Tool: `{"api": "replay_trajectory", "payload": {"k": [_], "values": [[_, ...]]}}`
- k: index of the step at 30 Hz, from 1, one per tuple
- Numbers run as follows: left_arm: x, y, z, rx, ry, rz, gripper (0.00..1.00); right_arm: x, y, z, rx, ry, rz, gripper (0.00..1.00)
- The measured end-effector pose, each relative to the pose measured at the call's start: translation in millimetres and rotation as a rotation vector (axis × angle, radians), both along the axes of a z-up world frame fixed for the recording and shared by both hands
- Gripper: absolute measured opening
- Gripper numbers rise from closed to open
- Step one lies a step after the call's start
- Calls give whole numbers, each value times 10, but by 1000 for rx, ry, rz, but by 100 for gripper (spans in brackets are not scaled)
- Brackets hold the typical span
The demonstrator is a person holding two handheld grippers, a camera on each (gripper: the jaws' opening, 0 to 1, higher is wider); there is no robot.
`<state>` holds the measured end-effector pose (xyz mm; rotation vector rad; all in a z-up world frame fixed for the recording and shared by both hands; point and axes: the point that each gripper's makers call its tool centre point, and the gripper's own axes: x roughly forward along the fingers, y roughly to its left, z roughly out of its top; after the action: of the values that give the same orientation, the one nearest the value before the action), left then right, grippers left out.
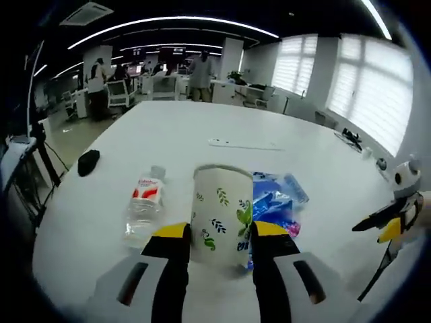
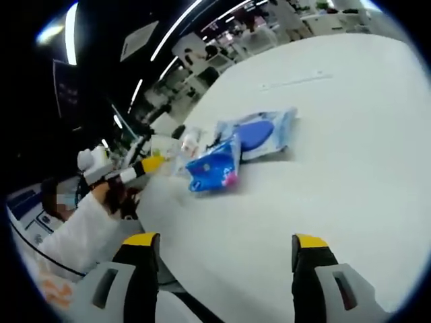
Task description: Arrange the tabletop items into an orderly group along one side of the table until the central work area is clear of visible clutter.
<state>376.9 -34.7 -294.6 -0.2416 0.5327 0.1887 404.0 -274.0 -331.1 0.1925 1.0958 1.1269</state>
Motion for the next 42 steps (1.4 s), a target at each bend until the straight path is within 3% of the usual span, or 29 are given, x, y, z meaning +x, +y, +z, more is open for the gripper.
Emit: {"api": "replay_trajectory", "payload": {"k": [3, 10, 16, 24, 27, 35, 42], "values": [[71, -205, 158, -6, -68, -46, 35, 42, 51, 70, 27, 5, -20, 81], [220, -489, 332, -15, -164, -70, 35, 62, 224, 231, 100, 34, -35, 81], [345, -857, 362, -54, -213, -105, 35, 108, 386, 452, 164, 51, -54, 82], [412, -1137, 441, -43, -241, -155, 35, 265, 584, 678, 236, 66, -99, 82], [430, -1149, 493, -23, -251, -160, 35, 311, 681, 748, 264, 70, -107, 82], [477, -1399, 633, 0, -263, -201, 35, 270, 950, 840, 293, 53, -83, 80], [442, -1512, 596, 26, -249, -267, 35, 216, 932, 816, 270, -8, -67, 63]]}}
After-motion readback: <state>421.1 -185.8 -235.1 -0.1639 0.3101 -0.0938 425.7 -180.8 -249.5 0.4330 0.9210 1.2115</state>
